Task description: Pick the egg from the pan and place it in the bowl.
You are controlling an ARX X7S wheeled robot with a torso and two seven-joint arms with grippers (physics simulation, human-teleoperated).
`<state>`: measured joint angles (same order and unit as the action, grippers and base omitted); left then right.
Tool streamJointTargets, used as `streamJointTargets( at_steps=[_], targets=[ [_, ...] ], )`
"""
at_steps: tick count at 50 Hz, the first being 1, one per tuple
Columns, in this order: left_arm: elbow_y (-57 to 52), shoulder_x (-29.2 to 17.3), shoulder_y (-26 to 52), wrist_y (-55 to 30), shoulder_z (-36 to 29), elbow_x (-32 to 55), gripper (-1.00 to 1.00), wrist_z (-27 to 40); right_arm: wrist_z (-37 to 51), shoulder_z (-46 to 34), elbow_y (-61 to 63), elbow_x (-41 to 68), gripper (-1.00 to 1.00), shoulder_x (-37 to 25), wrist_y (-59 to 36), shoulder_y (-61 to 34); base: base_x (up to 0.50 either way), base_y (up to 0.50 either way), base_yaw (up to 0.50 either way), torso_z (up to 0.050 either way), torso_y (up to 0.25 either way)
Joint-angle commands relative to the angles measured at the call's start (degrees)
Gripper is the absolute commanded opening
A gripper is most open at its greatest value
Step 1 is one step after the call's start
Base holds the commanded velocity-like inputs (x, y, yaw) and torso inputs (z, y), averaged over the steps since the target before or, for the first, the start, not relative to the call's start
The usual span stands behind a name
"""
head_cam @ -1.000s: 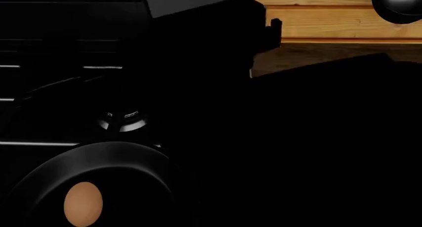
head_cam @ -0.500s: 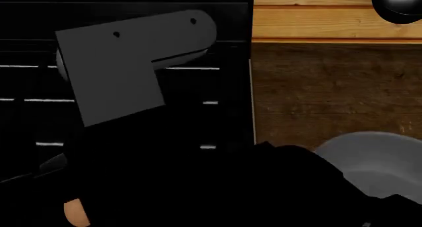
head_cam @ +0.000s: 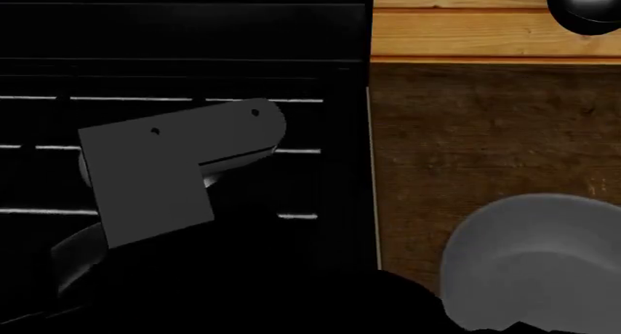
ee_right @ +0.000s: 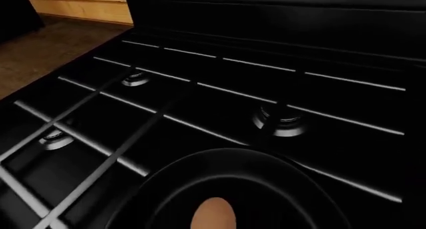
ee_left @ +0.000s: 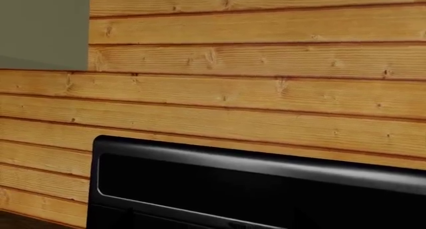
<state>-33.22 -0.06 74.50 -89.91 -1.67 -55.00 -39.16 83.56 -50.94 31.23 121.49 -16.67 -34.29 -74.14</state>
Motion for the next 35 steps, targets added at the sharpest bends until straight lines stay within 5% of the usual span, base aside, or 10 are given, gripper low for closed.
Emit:
streamJointTargets(
  at_steps=[1,35],
  targets=[
    [-0.50,-0.13,-0.88,0.26,-0.34,1.03,1.00,1.23,-1.22,-1.91,-0.77,-1.25,1.00,0.44,0.60,1.94,0.00,0.00,0.00,0.000,0.000],
    [-0.65,-0.87,-2.90,2.49,2.24,6.45,1.00,4.87,-6.29,-5.43,-6.54,-5.12,1.00,1.88,0.46,3.17,0.00,0.00,0.00,0.000,0.000]
  ],
)
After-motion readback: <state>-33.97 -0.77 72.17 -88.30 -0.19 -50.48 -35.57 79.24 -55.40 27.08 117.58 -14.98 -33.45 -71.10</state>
